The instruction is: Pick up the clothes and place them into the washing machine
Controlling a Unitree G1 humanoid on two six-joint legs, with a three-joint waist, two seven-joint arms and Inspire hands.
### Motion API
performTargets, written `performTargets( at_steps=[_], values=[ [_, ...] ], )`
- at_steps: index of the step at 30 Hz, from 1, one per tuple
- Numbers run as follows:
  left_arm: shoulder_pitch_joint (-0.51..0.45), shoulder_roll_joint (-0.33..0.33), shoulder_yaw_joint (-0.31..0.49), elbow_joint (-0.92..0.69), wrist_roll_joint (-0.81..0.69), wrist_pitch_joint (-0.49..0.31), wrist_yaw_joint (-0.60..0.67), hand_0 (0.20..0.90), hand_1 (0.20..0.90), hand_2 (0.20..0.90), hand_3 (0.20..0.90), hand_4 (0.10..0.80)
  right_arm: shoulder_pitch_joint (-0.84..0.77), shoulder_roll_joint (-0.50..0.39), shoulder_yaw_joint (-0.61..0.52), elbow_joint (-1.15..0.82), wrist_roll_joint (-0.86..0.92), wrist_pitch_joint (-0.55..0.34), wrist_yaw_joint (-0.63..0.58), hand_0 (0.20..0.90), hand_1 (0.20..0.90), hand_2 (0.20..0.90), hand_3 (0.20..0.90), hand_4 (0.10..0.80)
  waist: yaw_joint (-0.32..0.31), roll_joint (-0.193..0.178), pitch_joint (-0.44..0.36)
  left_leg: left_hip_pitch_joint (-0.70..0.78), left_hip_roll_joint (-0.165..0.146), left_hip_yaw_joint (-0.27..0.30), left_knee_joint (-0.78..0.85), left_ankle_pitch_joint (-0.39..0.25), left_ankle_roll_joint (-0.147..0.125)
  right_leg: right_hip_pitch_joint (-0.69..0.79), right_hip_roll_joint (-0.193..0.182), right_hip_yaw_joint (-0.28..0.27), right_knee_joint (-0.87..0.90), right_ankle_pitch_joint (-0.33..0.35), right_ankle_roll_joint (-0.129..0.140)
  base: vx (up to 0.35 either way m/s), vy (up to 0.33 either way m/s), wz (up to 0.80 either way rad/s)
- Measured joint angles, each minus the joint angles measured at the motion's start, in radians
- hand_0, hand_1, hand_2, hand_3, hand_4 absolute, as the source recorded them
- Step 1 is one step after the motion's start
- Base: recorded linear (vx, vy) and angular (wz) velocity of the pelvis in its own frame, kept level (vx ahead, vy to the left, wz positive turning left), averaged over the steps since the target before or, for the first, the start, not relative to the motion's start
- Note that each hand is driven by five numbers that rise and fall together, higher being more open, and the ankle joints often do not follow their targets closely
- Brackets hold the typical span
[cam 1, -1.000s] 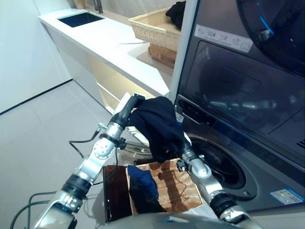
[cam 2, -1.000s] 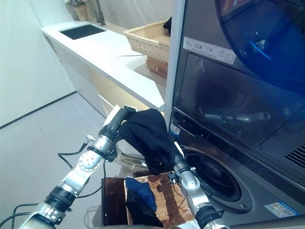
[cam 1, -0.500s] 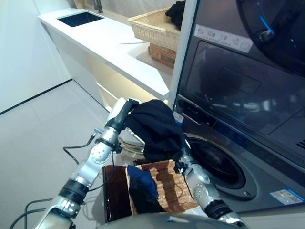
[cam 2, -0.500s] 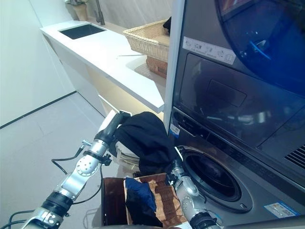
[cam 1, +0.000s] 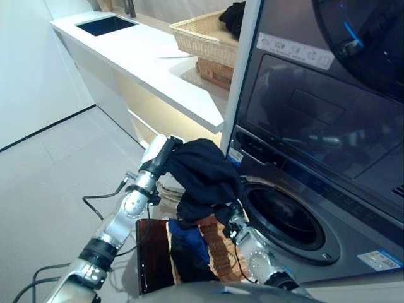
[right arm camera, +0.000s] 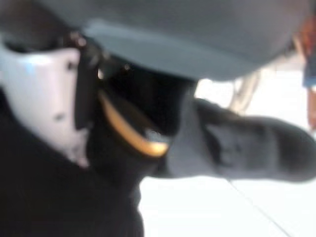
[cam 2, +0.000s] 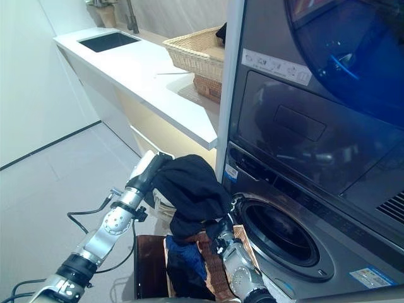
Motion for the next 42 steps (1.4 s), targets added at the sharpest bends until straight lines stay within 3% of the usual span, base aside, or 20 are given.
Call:
performTargets(
  at_steps=[16, 30, 31, 32, 33, 42],
  values=[
    [-0.015, -0.013, -0.014, 0.035, -0.006, 0.007, -0.001, 0.200, 0.200, 0.200, 0.200, 0.300, -0.002, 0.040, 0.057, 0.005, 0.272, 0.036, 0.020, 0.200, 0.200, 0.200, 0.200, 0.300, 0.002, 0.000, -0.008, 0.000, 0.000, 0.000, 0.000, 0.001, -0.001, 0.000, 0.000, 0.000, 0.000, 0.000, 0.000, 0.000, 0.000, 0.00],
    [-0.017, -0.040, -0.014, 0.075, -0.006, 0.021, 0.000, 0.200, 0.200, 0.200, 0.200, 0.300, 0.002, 0.050, 0.064, 0.005, 0.322, 0.036, 0.023, 0.200, 0.200, 0.200, 0.200, 0.300, 0.002, 0.003, -0.010, -0.001, 0.000, 0.000, 0.000, 0.000, -0.001, -0.002, 0.000, 0.000, 0.000, 0.000, 0.000, 0.000, 0.000, 0.00],
    [-0.017, -0.040, -0.014, 0.075, -0.006, 0.021, 0.000, 0.269, 0.269, 0.269, 0.269, 0.349, 0.002, 0.050, 0.064, 0.005, 0.322, 0.036, 0.023, 0.200, 0.200, 0.200, 0.200, 0.300, 0.002, 0.003, -0.010, -0.001, 0.000, 0.000, 0.000, 0.000, -0.001, -0.002, 0.000, 0.000, 0.000, 0.000, 0.000, 0.000, 0.000, 0.00],
    [-0.017, -0.040, -0.014, 0.075, -0.006, 0.022, 0.000, 0.768, 0.768, 0.768, 0.768, 0.706, 0.002, 0.050, 0.064, 0.005, 0.323, 0.036, 0.023, 0.200, 0.200, 0.200, 0.200, 0.300, 0.001, 0.003, -0.010, -0.001, 0.000, 0.000, 0.000, 0.000, -0.001, -0.002, 0.000, 0.000, 0.000, 0.000, 0.000, 0.000, 0.000, 0.00],
    [-0.017, -0.040, -0.014, 0.075, -0.007, 0.023, 0.000, 0.900, 0.900, 0.900, 0.900, 0.800, 0.002, 0.050, 0.064, 0.005, 0.323, 0.036, 0.023, 0.200, 0.200, 0.200, 0.200, 0.300, 0.001, 0.004, -0.010, -0.001, 0.000, 0.000, 0.000, 0.000, -0.001, -0.002, 0.000, 0.000, 0.000, 0.000, 0.000, 0.000, 0.000, 0.00],
    [-0.017, -0.039, -0.011, 0.121, -0.006, 0.054, 0.031, 0.900, 0.900, 0.900, 0.900, 0.800, 0.013, 0.048, 0.050, 0.005, 0.365, 0.027, 0.023, 0.200, 0.200, 0.200, 0.200, 0.300, 0.001, 0.007, -0.013, -0.002, 0.000, 0.000, 0.000, 0.000, -0.001, -0.002, 0.000, 0.000, 0.000, 0.000, 0.000, 0.000, 0.000, 0.00]
  ],
)
